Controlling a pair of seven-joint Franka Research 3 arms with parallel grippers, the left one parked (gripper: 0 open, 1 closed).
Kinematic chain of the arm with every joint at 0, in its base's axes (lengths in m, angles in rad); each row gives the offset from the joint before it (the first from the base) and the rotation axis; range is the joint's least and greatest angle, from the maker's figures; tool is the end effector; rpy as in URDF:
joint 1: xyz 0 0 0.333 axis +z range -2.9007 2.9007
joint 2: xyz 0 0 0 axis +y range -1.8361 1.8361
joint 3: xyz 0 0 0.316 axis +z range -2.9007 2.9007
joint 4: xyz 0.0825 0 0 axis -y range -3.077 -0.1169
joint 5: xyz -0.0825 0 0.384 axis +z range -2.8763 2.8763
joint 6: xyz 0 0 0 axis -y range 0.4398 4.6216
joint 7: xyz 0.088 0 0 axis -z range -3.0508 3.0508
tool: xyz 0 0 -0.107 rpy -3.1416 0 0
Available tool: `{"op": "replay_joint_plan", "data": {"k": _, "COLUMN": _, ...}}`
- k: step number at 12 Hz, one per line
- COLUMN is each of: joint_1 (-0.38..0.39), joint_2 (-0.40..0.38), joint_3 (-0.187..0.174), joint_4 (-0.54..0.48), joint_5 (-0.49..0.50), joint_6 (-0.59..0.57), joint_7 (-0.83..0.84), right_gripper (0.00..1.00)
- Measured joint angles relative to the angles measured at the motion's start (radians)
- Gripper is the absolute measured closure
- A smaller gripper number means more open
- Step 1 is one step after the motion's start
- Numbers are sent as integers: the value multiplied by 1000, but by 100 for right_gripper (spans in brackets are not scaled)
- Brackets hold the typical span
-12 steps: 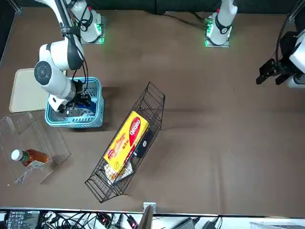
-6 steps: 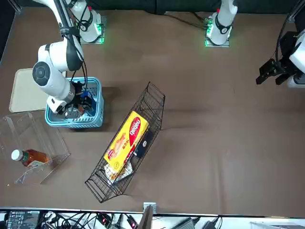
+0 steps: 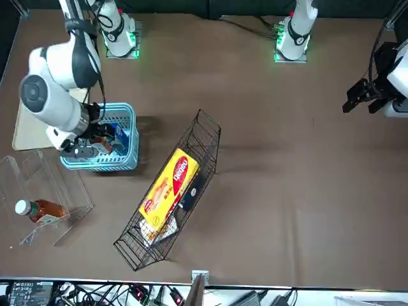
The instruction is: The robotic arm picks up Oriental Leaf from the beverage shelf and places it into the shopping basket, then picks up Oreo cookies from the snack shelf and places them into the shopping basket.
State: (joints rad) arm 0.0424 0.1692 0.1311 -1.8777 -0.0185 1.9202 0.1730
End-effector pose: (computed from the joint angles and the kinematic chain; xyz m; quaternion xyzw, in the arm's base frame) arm 0.5792 0.0973 0.4115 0.9980 0.0037 -0.0621 0.0083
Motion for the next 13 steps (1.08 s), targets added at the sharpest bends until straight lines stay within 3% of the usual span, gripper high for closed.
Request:
{"op": "replay_joint_plan", "data": {"k": 8, "joint_1": -39, "joint_2": -91, "joint_3": -17, "joint_4": 204, "joint_5": 0, "joint_6": -296, "joint_7": -12, "right_gripper": 0}}
{"op": "replay_joint_plan", "data": {"k": 13, "joint_1": -60, "joint_2": -155, "joint_3": -97, "joint_4": 217, "joint_5": 0, "joint_6": -319, "joint_7": -117, "right_gripper": 0}}
